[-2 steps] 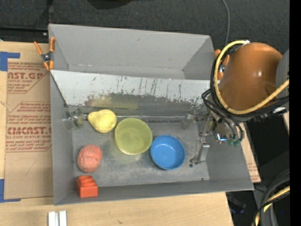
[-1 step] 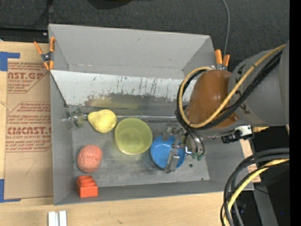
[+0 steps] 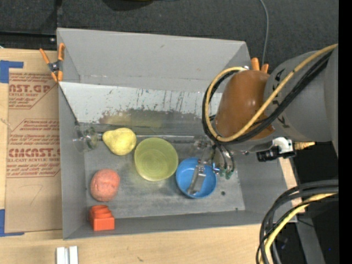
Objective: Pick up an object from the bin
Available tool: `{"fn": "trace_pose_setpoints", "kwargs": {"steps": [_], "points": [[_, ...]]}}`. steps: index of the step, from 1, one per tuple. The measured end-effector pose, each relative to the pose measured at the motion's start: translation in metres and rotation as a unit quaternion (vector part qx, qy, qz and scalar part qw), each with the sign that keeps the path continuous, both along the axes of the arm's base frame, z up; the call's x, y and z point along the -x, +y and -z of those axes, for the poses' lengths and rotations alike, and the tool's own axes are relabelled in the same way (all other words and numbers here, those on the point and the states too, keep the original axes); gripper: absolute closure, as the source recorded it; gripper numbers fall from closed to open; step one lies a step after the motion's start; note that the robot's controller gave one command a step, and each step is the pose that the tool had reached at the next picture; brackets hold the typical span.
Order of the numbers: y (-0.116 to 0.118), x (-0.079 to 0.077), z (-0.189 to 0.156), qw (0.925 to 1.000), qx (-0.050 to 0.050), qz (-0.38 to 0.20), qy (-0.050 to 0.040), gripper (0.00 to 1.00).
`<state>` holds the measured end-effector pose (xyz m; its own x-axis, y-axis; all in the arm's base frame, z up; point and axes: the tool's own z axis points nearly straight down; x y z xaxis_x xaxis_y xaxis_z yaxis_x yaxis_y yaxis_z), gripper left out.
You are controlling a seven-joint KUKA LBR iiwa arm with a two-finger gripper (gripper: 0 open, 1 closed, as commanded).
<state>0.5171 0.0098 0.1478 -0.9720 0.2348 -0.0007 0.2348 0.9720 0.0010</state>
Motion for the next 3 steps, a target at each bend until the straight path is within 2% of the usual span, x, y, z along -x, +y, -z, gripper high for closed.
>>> {"fn": "trace_pose_setpoints", "kwargs": {"steps": [1,2,3], "points": [[-0.016,0.029,0.029,0.9993,0.0,0.037,0.0026,0.0],[0.006,0.029,0.079,0.9932,-0.001,0.116,0.0009,0.0],[-0.008,0.035,0.078,0.9839,0.0,0.179,0.0035,1.0]]}}
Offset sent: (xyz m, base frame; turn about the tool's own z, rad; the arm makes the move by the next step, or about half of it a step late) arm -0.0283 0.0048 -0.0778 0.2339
